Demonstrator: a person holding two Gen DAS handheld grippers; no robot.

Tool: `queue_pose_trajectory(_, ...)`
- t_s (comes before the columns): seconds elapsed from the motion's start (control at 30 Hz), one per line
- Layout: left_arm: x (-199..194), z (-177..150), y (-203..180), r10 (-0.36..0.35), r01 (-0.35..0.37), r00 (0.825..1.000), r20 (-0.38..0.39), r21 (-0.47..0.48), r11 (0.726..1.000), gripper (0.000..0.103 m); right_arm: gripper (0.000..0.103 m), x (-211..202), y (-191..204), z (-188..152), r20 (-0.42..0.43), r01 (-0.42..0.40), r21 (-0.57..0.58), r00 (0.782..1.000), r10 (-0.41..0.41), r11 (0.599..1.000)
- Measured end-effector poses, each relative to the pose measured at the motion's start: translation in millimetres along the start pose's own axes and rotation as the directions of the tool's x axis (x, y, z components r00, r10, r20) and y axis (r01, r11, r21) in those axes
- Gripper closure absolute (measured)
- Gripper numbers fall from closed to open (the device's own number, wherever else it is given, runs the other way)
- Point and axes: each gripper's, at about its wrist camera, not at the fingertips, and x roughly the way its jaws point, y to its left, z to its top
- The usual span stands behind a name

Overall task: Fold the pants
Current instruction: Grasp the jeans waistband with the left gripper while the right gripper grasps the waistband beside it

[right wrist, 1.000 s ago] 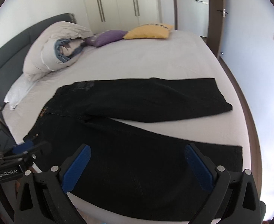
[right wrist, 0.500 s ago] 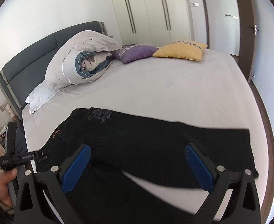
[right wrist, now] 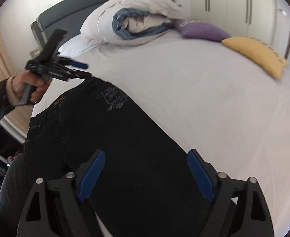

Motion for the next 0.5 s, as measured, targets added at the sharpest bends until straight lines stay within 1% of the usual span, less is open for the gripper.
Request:
queue_pose_trajectory(0.03,17,4,-2,0.025,-0.022,0.999,-0.039,0.086,0.996,0.046,0.015,7,-8,5,-0.013,-0.023,-0.007,1.0,0.023,1.0)
queue_pose_trajectory(0.07,31,2,-2,0.049,-0.039,0.997,-0.068,0.131,0.991,0.047,0.015,13,-11,10,-0.02,-0.038,-0.014,0.999,0.038,0.999)
queue_pose_trajectory(0.1,48,4,2,0.029,-0.006,0.992,-0.124,0.181,0.983,0.047,0.015,19,-18,13,-0.031,-0.062,-0.019,0.998,0.061,0.998)
queue_pose_trajectory(0.13,59,5,7,0.003,0.031,0.987,-0.159,0.214,0.976,0.047,0.015,25,-23,17,-0.041,-0.076,-0.021,0.996,0.075,0.997)
queue_pose_trajectory(0.23,81,5,12,-0.005,0.073,0.974,-0.228,0.289,0.954,0.047,0.015,43,-33,28,-0.069,-0.134,-0.033,0.989,0.132,0.99)
queue_pose_trajectory(0.3,91,7,18,-0.028,0.11,0.965,-0.259,0.307,0.945,0.047,0.021,57,-37,32,-0.091,-0.157,-0.052,0.984,0.152,0.986)
queue_pose_trajectory(0.37,99,11,26,-0.062,0.146,0.958,-0.281,0.29,0.946,0.047,0.026,74,-38,40,-0.116,-0.193,-0.056,0.976,0.186,0.98)
queue_pose_trajectory(0.47,117,14,41,-0.111,0.194,0.943,-0.313,0.247,0.949,0.047,0.027,97,-37,46,-0.146,-0.21,-0.058,0.969,0.2,0.976)
queue_pose_trajectory(0.5,119,14,44,-0.126,0.204,0.942,-0.31,0.234,0.951,0.048,0.028,103,-35,48,-0.155,-0.214,-0.059,0.967,0.202,0.975)
